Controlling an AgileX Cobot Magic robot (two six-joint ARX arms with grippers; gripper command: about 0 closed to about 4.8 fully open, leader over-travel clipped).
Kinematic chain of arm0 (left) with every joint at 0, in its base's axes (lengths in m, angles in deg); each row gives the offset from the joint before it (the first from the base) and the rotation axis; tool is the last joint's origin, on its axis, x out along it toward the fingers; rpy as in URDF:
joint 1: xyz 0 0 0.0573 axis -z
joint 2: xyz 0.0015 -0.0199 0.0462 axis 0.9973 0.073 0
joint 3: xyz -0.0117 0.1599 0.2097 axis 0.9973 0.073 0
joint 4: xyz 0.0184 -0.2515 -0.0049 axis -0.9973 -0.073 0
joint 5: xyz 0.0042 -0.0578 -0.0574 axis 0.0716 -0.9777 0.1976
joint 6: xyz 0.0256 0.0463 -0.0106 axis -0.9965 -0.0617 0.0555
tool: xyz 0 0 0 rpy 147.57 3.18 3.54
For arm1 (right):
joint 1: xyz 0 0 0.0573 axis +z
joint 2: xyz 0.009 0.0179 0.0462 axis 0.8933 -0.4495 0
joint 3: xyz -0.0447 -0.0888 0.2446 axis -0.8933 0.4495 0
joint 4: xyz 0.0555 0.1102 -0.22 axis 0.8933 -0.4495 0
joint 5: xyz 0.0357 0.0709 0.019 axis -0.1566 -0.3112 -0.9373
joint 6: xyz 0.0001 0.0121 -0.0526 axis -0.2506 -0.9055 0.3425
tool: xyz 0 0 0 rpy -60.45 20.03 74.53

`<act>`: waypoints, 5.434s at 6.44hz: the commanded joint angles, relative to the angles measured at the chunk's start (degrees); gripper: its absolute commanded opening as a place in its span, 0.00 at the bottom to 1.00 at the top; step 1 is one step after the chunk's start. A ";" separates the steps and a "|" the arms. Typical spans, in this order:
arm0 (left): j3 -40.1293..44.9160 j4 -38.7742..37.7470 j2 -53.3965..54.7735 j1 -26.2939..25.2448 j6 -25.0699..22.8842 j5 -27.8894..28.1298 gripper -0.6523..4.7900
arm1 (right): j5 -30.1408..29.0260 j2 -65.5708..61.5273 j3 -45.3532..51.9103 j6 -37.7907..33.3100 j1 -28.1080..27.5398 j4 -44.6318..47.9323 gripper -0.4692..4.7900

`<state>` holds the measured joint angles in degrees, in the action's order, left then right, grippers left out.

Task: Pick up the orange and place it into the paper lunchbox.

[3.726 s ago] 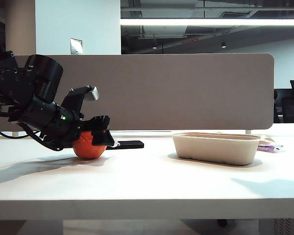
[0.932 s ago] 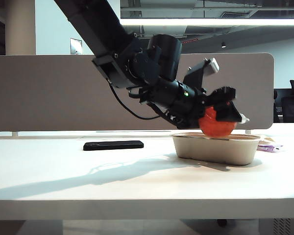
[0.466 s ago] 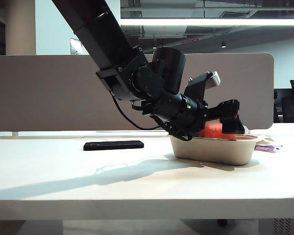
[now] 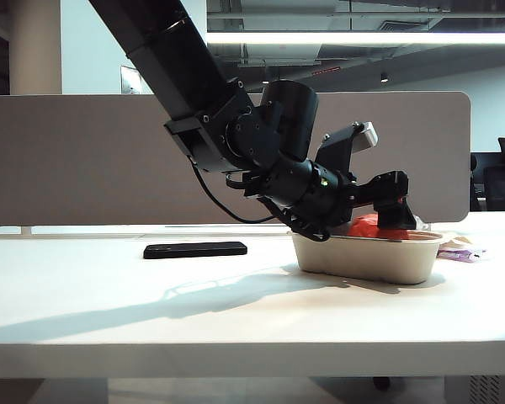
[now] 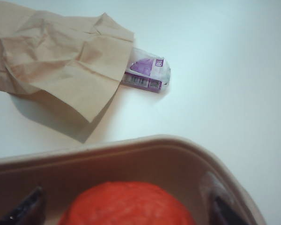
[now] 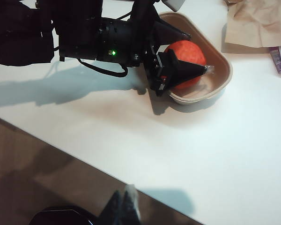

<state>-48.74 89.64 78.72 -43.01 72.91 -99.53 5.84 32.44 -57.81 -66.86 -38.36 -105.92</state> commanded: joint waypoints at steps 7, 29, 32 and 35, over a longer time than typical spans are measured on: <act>21.29 -45.37 -50.77 -0.37 -12.24 0.09 0.11 | -0.26 4.50 0.44 0.04 -0.02 2.78 0.08; 85.22 -27.54 -131.14 -46.29 -5.40 8.02 0.11 | 0.09 35.26 22.43 1.07 -0.07 17.03 0.08; 86.27 -27.06 -131.14 -42.51 -5.42 11.89 0.11 | 0.09 35.23 22.43 1.07 -0.07 17.03 0.08; 86.27 -27.04 -131.14 -40.41 -5.44 14.14 0.12 | 0.09 35.23 22.43 1.07 -0.07 17.03 0.08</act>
<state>37.44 61.78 -52.22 -83.46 67.51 -85.87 5.99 67.66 -35.23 -65.95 -38.43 -89.57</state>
